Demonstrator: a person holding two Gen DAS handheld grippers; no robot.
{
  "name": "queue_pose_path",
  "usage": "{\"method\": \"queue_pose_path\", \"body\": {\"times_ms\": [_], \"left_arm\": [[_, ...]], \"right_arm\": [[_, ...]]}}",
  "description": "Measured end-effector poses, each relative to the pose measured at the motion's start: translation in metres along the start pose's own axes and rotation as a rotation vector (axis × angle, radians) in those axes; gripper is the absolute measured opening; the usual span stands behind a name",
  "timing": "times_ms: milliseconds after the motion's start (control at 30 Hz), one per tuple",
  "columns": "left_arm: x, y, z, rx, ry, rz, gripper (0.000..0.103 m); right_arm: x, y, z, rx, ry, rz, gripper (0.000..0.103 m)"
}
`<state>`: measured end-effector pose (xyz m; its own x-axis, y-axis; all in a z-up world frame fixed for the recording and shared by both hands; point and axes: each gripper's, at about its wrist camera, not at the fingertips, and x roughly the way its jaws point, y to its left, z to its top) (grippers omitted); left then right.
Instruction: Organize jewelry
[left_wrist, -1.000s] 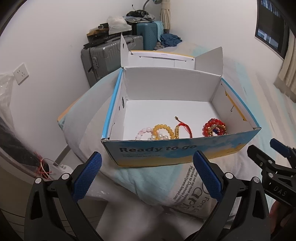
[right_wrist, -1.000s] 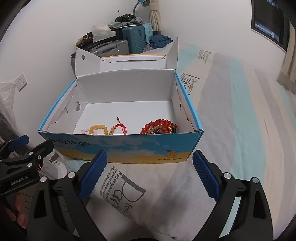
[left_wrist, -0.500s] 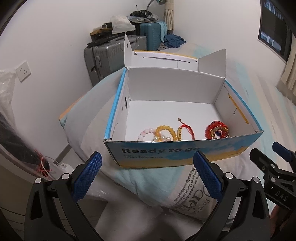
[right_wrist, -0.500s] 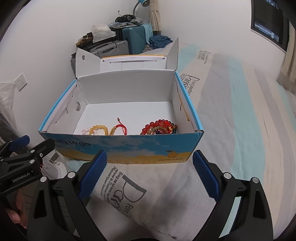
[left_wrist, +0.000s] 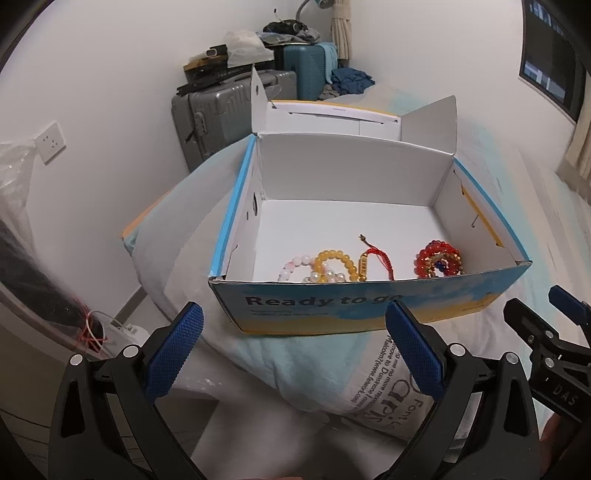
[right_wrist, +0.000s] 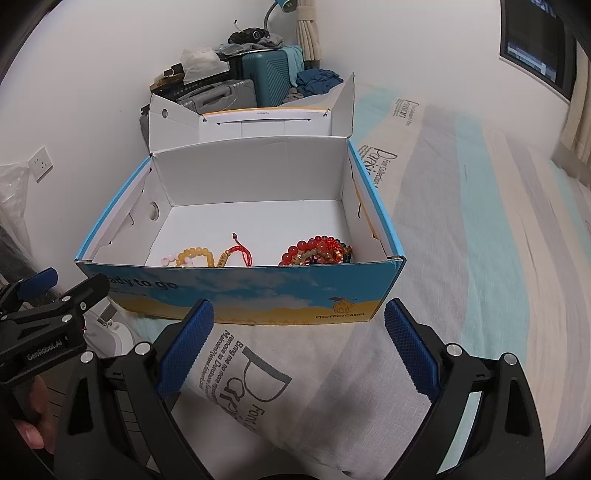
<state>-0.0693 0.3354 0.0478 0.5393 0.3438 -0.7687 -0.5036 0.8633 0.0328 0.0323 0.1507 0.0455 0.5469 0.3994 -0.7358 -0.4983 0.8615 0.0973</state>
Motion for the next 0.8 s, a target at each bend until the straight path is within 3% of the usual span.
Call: {"method": "queue_pose_path", "body": {"times_ms": [500,800], "left_arm": [[-0.0005,-0.0017,-0.0002,0.001,-0.008,-0.043,0.097],[-0.0043,-0.0076,0.0006,0.039,-0.041,-0.014,0.097]], "right_arm": [[-0.0003,0.0009,-0.0002,-0.001,0.003,0.001,0.090],[0.0009,0.0001,0.0000,0.002,0.004,0.001,0.090]]}}
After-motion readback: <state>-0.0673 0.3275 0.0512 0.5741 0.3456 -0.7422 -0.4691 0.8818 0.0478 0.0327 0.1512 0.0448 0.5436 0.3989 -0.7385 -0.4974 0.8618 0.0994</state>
